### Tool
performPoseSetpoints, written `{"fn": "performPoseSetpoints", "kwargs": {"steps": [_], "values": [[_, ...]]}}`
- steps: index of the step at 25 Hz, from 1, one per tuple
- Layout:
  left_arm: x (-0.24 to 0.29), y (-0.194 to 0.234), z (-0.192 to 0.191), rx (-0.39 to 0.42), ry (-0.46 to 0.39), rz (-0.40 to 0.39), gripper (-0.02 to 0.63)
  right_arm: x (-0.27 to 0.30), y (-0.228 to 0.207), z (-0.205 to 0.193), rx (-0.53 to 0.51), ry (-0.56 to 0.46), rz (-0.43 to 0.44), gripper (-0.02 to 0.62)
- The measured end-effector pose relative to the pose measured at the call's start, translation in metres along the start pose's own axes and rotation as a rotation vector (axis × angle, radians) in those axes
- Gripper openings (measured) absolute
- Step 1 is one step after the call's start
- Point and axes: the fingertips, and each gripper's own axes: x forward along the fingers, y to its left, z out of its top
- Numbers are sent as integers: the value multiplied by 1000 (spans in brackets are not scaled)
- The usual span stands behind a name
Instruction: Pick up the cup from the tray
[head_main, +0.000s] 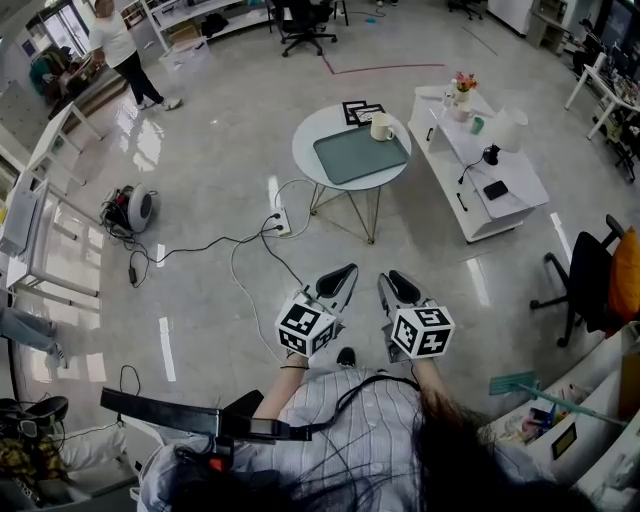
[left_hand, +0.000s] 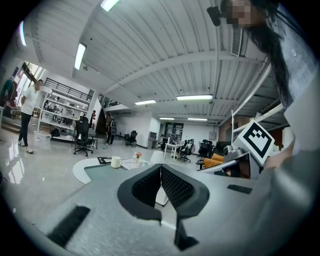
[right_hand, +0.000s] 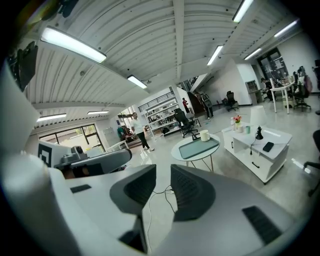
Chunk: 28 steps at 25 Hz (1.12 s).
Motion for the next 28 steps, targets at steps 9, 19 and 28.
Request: {"fn": "performPoseSetpoints", "kwargs": {"steps": [9,19,28], "values": [[0,29,-7,35,27,-34,14,36,0,6,32,10,-36,103],[11,45,-23,-22,56,-24,14,49,-4,-3,34,50,-28,103],[62,63,-23,-41,89,-27,14,72,-45,19,52,42,-31,103]]}}
